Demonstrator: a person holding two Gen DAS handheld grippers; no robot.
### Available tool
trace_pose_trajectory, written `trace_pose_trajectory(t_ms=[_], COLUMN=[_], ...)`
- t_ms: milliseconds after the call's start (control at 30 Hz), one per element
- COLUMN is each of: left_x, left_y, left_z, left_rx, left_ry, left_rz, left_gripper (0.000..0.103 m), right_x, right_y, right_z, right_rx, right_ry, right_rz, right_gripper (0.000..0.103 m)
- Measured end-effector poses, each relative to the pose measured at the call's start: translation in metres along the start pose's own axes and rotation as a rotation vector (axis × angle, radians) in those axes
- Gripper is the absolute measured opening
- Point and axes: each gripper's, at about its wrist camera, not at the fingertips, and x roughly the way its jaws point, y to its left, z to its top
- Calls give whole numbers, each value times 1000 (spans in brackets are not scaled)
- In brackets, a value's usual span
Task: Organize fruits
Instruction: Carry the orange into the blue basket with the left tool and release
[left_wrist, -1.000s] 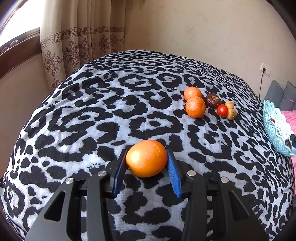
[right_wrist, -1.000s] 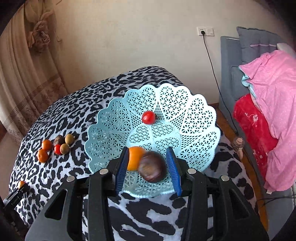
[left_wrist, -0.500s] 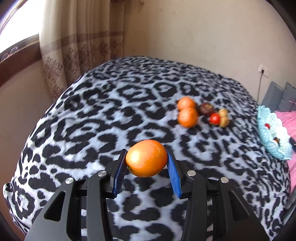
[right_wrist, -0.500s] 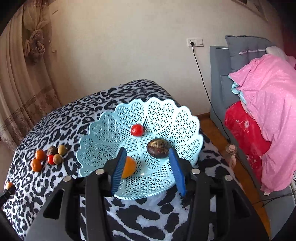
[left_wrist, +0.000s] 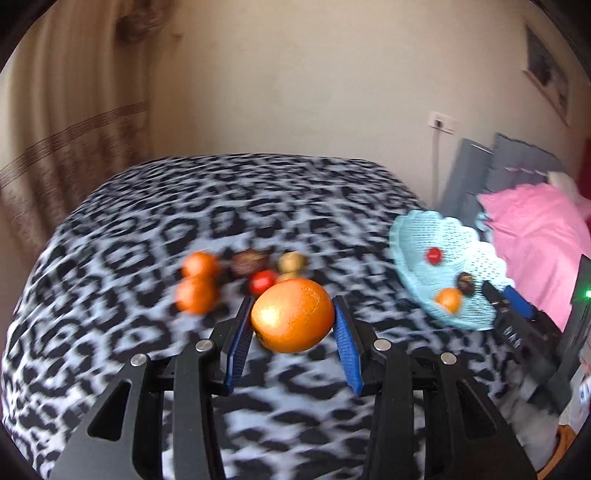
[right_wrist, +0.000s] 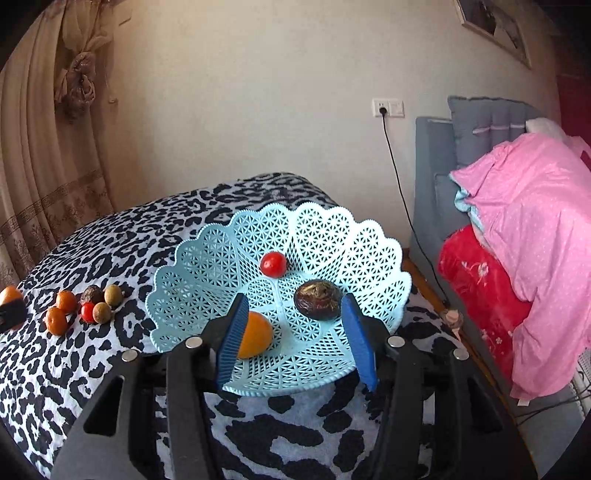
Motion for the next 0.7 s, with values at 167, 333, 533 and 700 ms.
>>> trace_pose_trajectory(t_ms=[167, 333, 533, 700], left_x=[24, 56, 87, 96], left_y=[-45, -77, -101, -106], left_z=[14, 24, 24, 24], left_rx=[77, 97, 111, 102], left_ry=[9, 63, 116, 92], left_rz=[-80, -142, -182, -172], left_gripper=[43, 43, 43, 44], right_x=[-1, 3, 5, 7], right_y=[-7, -13, -15, -15], right_z=[0, 0, 0, -1], right_rx=[40, 78, 97, 105], right_ry=[-5, 9, 16, 23], right_rz=[-1, 0, 5, 5], right_gripper=[60, 60, 60, 60])
